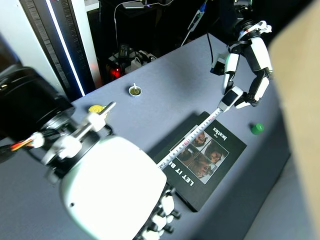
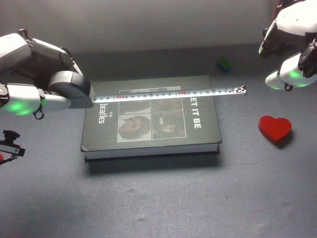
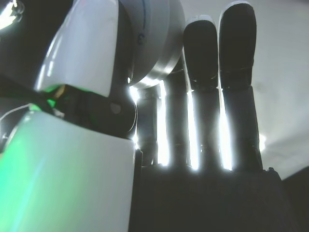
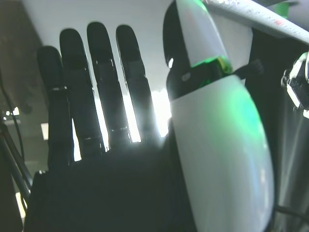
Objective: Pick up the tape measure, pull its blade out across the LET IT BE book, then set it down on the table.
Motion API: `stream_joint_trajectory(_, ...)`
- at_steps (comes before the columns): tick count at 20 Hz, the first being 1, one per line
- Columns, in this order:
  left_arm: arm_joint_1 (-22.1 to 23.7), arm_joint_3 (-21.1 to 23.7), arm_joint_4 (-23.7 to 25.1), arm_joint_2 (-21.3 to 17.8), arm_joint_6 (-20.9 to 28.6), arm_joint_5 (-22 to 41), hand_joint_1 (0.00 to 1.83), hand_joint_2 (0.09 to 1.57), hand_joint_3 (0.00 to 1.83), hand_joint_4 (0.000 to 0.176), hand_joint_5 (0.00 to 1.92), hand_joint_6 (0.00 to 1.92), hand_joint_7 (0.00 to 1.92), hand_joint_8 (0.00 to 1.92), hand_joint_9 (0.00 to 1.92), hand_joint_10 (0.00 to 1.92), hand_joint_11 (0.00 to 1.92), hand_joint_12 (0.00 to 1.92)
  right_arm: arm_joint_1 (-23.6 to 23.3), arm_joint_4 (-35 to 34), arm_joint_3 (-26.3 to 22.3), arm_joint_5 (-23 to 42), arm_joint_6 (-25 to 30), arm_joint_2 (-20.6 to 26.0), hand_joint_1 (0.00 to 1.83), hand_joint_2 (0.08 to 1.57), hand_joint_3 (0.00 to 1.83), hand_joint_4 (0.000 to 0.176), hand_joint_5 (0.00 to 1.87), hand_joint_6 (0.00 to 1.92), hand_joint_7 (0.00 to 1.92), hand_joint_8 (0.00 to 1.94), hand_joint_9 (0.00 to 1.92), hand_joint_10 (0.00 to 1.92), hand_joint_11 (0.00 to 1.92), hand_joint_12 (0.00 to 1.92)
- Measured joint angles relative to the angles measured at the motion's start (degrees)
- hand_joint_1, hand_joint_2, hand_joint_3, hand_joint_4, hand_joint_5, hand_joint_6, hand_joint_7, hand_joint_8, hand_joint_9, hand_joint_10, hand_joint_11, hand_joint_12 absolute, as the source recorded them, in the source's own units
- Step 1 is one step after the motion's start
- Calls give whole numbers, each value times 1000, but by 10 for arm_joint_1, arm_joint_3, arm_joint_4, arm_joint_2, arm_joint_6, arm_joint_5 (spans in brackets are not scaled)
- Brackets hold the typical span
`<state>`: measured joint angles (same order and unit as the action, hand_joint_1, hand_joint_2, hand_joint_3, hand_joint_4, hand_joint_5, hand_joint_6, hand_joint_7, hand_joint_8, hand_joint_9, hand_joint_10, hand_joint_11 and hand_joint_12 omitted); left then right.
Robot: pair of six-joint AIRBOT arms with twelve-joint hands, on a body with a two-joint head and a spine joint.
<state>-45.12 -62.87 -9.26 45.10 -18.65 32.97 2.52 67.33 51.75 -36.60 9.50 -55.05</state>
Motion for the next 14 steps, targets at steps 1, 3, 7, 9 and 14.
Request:
stream_joint_trajectory(1,-2,-2,3,0,2,1,1372,1140,0,0,881,905,904,1136,888,1331,843,1163,-1,0,0,4,-3,2,834,1115,4,0,691,5,731,1,699,1,309,958)
stream_joint_trajectory(3,-7,-8,14,0,11,3,1371,1145,0,0,871,905,896,1157,881,1343,837,1171,-6,3,0,10,-4,7,832,1118,4,0,698,8,734,2,698,0,309,958)
stream_joint_trajectory(7,-23,-28,31,12,26,21,1371,1147,0,0,861,912,895,1161,879,1346,851,1200,-6,3,-3,10,-4,7,832,1119,3,0,710,11,748,7,721,10,310,958)
stream_joint_trajectory(9,-29,-30,45,15,34,26,1371,1147,0,0,862,909,894,1163,877,1350,858,1203,-6,4,-9,12,-4,7,833,1119,3,0,705,7,754,9,726,11,316,962)
stream_joint_trajectory(14,-34,-31,51,19,36,26,1371,1144,0,0,896,875,873,1185,888,1337,860,1203,-9,3,-17,19,4,8,833,1120,2,0,701,4,746,4,715,5,345,978)
